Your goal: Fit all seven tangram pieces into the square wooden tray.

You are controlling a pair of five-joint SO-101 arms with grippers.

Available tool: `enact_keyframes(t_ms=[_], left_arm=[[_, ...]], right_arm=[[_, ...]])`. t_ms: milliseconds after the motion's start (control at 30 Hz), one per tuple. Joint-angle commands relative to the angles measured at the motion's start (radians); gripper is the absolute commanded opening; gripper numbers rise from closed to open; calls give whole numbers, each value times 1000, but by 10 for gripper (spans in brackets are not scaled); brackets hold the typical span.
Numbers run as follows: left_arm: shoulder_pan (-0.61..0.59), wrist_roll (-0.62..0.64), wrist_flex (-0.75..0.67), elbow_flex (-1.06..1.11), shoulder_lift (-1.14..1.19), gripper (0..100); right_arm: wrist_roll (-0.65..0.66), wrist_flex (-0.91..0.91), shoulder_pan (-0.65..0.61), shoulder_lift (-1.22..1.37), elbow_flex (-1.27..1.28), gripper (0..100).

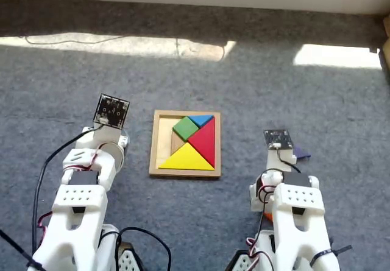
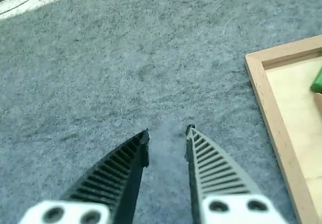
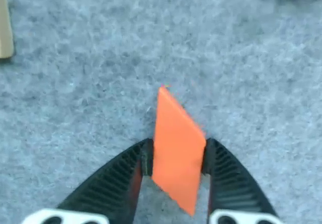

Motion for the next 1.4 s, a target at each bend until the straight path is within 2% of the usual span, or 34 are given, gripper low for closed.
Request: enact_keyframes(t_ms=[0, 267, 800, 933, 1167, 1300, 1367], left_arm=[[-4, 8, 3, -4, -21, 132], [-4, 8, 3, -2, -21, 132], [-5, 8, 3, -2, -21, 132], [-8, 8, 3, -2, -21, 132], [-10, 6, 3, -2, -21, 132], [-12, 6, 3, -1, -21, 132], [-12, 5, 3, -1, -21, 133]], right_arm=[[-5, -45, 2, 18, 10, 122], [-2, -41, -2, 8, -19, 4], [6, 21, 4, 16, -343, 4], [173, 24, 2, 10, -369, 4], [350, 10, -4, 8, -447, 4], [377, 19, -59, 8, -524, 8], [376, 68, -111, 8, -555, 51]])
